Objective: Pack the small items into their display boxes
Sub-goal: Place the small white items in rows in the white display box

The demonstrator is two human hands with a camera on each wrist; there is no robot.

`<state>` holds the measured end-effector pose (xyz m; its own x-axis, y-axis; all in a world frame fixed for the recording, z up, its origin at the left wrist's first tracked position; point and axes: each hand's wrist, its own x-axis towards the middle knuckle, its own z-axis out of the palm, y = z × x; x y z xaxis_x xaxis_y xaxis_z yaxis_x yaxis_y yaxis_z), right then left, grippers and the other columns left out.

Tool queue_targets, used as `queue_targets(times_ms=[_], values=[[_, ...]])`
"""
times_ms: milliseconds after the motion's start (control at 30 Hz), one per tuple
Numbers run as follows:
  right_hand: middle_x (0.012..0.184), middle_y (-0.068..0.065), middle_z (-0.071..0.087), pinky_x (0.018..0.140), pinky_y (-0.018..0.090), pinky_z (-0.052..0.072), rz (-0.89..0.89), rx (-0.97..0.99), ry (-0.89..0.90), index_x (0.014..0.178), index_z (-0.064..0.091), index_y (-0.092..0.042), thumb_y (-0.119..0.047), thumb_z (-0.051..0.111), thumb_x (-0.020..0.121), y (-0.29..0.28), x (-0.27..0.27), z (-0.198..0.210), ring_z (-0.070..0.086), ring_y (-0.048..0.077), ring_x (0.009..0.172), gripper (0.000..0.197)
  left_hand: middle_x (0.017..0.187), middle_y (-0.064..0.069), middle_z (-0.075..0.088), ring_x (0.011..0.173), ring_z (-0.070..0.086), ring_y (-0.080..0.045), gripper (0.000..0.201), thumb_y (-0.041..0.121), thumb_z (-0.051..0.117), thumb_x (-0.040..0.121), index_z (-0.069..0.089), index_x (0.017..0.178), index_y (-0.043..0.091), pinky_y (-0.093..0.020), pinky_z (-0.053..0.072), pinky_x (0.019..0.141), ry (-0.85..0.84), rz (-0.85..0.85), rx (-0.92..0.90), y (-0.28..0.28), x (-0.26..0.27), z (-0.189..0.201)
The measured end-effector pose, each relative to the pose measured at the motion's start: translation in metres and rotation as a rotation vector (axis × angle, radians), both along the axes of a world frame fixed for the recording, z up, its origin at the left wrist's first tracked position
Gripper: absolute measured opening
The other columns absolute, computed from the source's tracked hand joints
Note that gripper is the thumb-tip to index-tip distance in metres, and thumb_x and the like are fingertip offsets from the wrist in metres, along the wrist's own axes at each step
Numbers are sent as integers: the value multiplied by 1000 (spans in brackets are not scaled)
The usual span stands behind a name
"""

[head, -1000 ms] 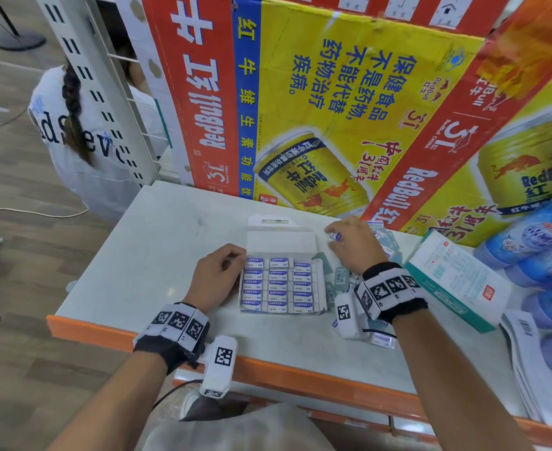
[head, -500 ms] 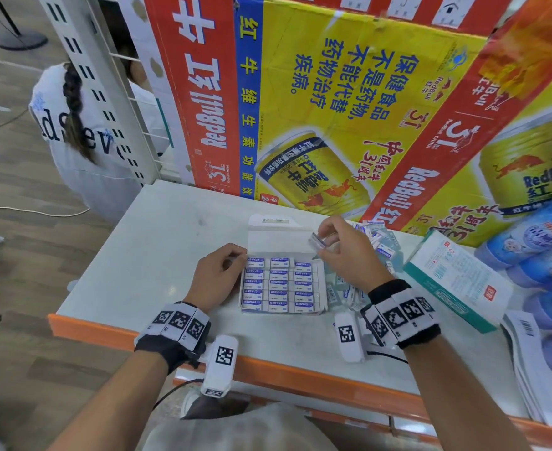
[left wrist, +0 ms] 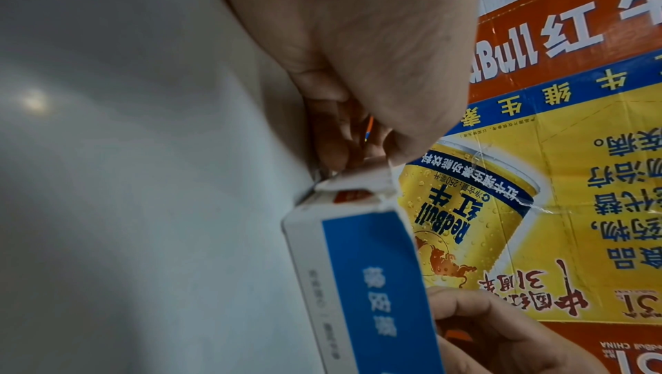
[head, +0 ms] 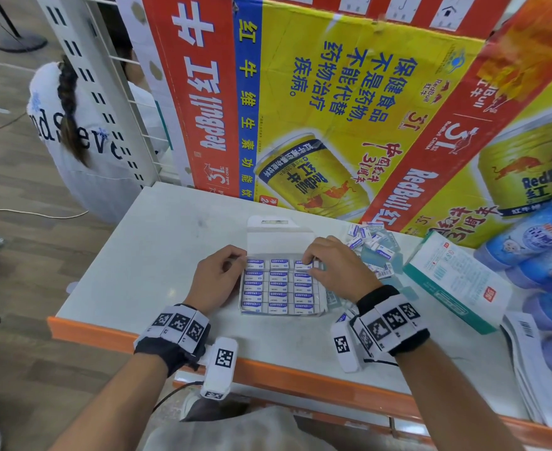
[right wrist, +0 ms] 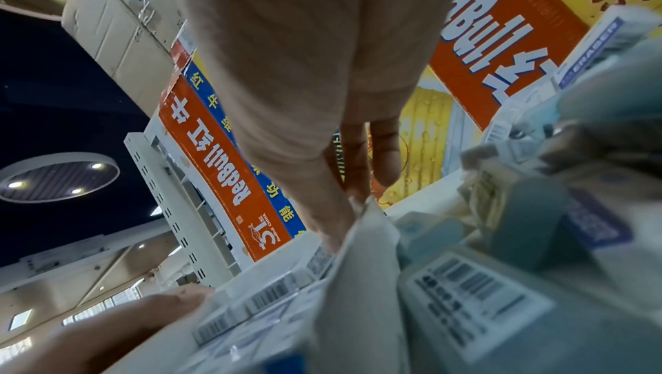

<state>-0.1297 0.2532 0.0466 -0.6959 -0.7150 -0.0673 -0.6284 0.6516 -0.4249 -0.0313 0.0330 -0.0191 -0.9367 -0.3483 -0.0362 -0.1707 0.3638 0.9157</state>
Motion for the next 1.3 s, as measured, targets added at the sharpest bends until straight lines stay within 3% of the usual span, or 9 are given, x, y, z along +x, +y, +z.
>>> queue_targets(times_ms=[133,467,567,633,767,933,1067,1233,1300], values=[[98,2,56,81,30,39,-4,43,37,91,61,-11,-5,60,84,-2,1,2,44,19,93,10,79,9,71,74,65,-9,12,25,54,93,64,85,28,-15,48,64,2,-12,-1,0,0,0],[99,5,55,76,27,36,30,79,31,92,61,-8,4,51,86,-8,4,3,44,20,93,16,81,11,71,77,65,-8,12,25,53,93,64,86,27,-21,49,69,2,-15,-13,0,0,0],[100,3,53,79,27,39,22,80,62,94,62,-11,0,52,87,-7,3,0,44,19,96,16,81,10,71,76,65,-8,12,26,53,93,63,86,27,-16,49,64,7,-16,-15,0,0,-1],[99,1,51,83,28,41,3,65,59,95,64,-13,-5,56,87,-5,3,-3,44,17,97,14,80,8,71,73,66,-11,12,26,53,93,64,86,27,-21,50,62,5,-10,-5,0,-1,-2],[98,-5,50,85,26,39,-91,-48,-21,94,66,-19,-19,57,90,4,-7,-1,42,10,99,10,81,10,71,75,65,-8,13,24,55,93,64,85,28,-19,49,65,13,-1,-13,-1,-1,-4],[116,5,60,95,35,38,-249,64,92,111,65,-13,7,44,86,29,-40,6,43,23,110,38,80,10,71,72,65,-7,13,25,54,93,64,85,28,-16,48,63,17,-5,-8,-1,-1,-4],[122,2,60,102,35,35,-243,212,-15,117,64,-17,10,42,83,38,-48,2,38,25,118,49,82,8,71,72,64,-6,12,24,55,93,64,85,27,-10,46,60,22,-2,-14,-1,-1,-4],[117,9,53,98,43,41,-238,269,-48,116,64,-16,8,46,85,38,-50,3,41,29,117,43,81,10,71,73,63,-4,12,26,55,93,63,85,28,-10,46,62,17,-3,-27,-1,-1,-4],[114,11,48,86,38,47,-252,269,-81,116,64,-14,8,49,85,39,-52,4,50,28,106,40,81,10,71,73,63,-4,12,26,55,93,63,85,28,-10,45,61,15,-1,-30,-1,-1,-4]])
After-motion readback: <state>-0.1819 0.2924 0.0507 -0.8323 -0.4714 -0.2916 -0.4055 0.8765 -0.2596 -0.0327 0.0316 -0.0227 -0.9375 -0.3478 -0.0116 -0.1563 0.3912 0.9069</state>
